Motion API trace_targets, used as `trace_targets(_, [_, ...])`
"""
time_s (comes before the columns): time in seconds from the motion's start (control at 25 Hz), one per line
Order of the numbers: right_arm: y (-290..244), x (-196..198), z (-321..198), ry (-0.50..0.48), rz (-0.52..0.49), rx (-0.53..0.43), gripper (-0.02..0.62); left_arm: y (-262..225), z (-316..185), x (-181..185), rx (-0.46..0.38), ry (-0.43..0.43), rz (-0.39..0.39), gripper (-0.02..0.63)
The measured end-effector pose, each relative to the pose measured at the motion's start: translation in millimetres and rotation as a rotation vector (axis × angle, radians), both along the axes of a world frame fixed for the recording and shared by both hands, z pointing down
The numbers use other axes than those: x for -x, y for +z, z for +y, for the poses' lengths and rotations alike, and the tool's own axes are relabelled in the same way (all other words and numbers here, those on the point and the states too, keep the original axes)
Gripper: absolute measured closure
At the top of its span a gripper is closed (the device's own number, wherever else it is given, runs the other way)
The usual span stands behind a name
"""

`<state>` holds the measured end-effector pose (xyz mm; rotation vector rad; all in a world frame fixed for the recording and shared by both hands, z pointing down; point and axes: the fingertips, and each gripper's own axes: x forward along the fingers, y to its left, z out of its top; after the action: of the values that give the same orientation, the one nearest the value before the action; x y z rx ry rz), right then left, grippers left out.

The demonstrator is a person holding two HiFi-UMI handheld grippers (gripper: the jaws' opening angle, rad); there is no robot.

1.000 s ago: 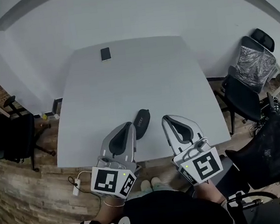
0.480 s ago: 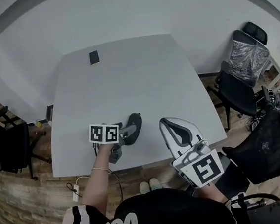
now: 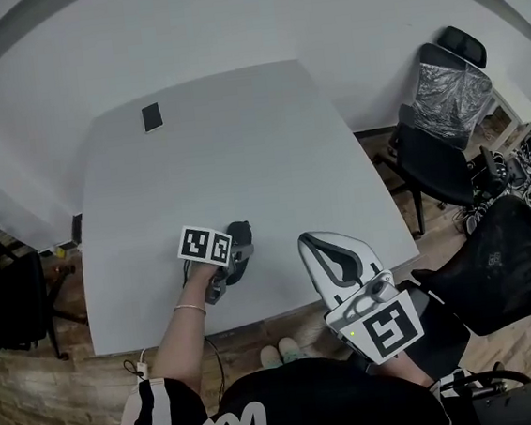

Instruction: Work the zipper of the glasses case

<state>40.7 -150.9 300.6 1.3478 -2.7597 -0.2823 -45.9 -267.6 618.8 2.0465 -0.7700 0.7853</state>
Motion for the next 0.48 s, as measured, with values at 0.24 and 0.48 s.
trace_targets(0.24, [3,-1,-6,0.003,-0.005,0.008,0.588,13,9,-13,-0.049,0.047,-0.143,0.229])
trace_targets(0.48, [5,7,-4,-0.018,-0.015,0.012,0.588,16,22,-26,-0.187,0.150,-0.296,0.241])
